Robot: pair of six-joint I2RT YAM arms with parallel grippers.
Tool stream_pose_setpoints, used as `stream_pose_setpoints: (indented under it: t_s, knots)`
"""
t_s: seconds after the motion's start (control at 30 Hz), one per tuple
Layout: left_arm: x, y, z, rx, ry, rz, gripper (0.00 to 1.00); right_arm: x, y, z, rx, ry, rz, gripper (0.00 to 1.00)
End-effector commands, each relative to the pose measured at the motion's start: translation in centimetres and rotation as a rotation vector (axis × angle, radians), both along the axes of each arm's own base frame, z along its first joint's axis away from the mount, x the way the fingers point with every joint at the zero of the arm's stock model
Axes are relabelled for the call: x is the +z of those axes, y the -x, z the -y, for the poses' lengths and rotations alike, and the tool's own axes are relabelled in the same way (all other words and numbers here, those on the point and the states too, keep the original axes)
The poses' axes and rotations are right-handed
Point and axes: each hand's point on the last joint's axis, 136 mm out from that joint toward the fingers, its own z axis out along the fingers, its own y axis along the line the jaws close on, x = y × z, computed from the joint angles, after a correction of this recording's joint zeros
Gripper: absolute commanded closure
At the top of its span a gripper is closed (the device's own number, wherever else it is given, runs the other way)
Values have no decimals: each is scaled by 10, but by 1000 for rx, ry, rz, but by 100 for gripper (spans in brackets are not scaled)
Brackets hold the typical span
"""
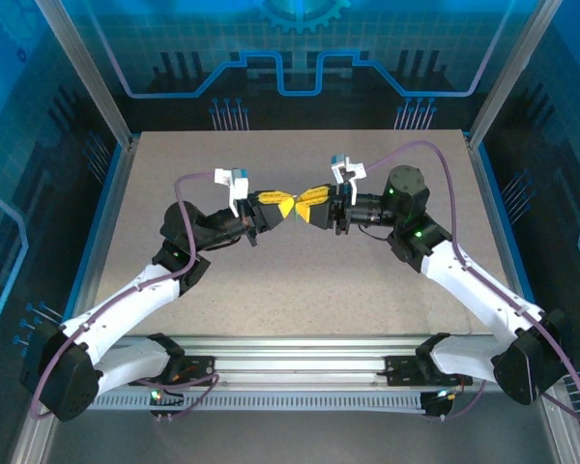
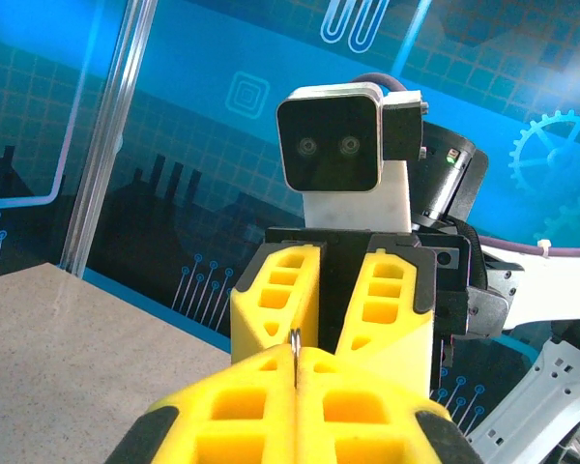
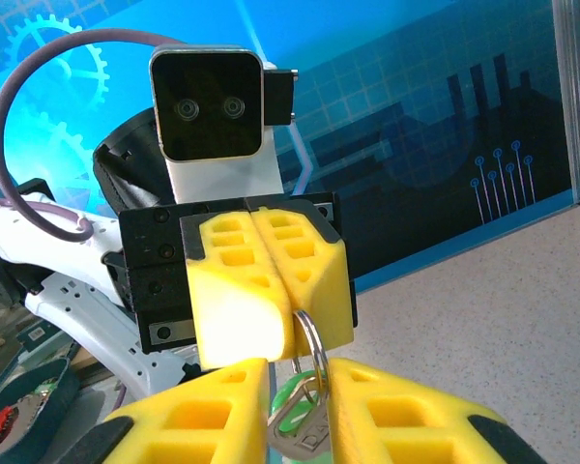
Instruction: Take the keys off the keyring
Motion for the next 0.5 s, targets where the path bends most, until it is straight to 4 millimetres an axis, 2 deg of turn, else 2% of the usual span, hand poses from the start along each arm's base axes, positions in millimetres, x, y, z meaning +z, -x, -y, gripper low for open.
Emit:
stream_pose_setpoints:
  t_s: [0.0, 0.07, 0.13, 0.3, 0.4, 0.43, 0.47]
  knots:
    - [7, 8, -3, 2, 18, 38, 100, 22, 7, -2, 23, -42, 57, 78]
    - [8, 8, -3, 2, 19, 40, 100, 23, 8, -2, 32, -40, 61, 85]
    - [8, 9, -3, 0, 18, 40, 100, 24, 8, -2, 33, -41, 61, 86]
    - [9, 8, -3, 3, 21, 44, 100, 25, 9, -3, 38, -33, 65, 97]
    - [9, 8, -3, 1, 19, 39, 100, 25, 8, -2, 25, -23, 70, 99]
    - [8, 9, -4, 1, 17, 34, 98, 26, 8, -2, 26, -20, 74, 99]
    - [8, 8, -4, 5, 17, 27, 91, 27, 9, -2, 28, -15, 79, 99]
